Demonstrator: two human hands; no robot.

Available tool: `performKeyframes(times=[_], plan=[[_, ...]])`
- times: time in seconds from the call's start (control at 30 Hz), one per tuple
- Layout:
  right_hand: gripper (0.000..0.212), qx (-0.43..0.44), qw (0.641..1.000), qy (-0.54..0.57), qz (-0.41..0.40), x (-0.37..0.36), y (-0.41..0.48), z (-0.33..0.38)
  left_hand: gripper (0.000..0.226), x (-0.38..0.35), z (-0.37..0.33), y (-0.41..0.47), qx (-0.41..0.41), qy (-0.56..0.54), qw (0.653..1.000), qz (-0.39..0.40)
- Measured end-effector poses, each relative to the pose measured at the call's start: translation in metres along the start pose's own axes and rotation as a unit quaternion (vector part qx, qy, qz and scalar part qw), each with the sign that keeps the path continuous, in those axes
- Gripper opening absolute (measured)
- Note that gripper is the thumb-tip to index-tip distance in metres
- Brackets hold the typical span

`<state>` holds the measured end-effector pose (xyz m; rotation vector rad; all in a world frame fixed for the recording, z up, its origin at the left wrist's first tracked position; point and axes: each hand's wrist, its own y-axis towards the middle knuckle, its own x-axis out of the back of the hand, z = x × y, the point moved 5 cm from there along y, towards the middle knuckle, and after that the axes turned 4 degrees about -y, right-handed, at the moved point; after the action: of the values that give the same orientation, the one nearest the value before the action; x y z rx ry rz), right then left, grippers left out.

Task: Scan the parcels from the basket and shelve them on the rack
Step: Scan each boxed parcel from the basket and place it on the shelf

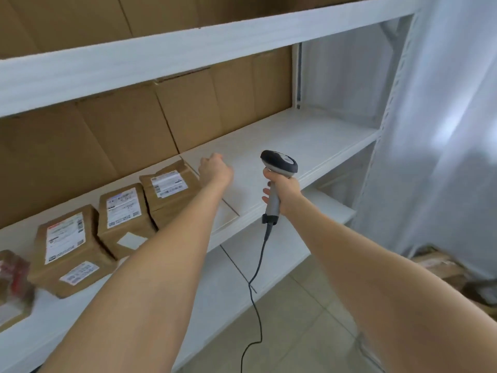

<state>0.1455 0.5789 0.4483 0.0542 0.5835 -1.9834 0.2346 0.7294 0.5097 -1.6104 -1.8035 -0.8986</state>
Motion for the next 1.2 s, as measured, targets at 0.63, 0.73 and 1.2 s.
performKeyframes(times=[0.63,0.73,1.2], plan=[[0.025,0.016,0.939,0.183,-0.292,0.372,-0.149,-0.001,0.047,-0.231,-0.239,-0.248,-0.205,0.021,0.938,0.278],[0.023,0.037,0.933,0.171,-0.314,0.428,-0.170,-0.013,0.047,-0.264,-0.260,-0.302,-0.223,0.036,0.926,0.304],[0.026,0.004,0.877,0.281,-0.389,0.622,-0.231,-0.075,0.045,-0.396,-0.315,-0.473,-0.246,0.070,0.880,0.401]])
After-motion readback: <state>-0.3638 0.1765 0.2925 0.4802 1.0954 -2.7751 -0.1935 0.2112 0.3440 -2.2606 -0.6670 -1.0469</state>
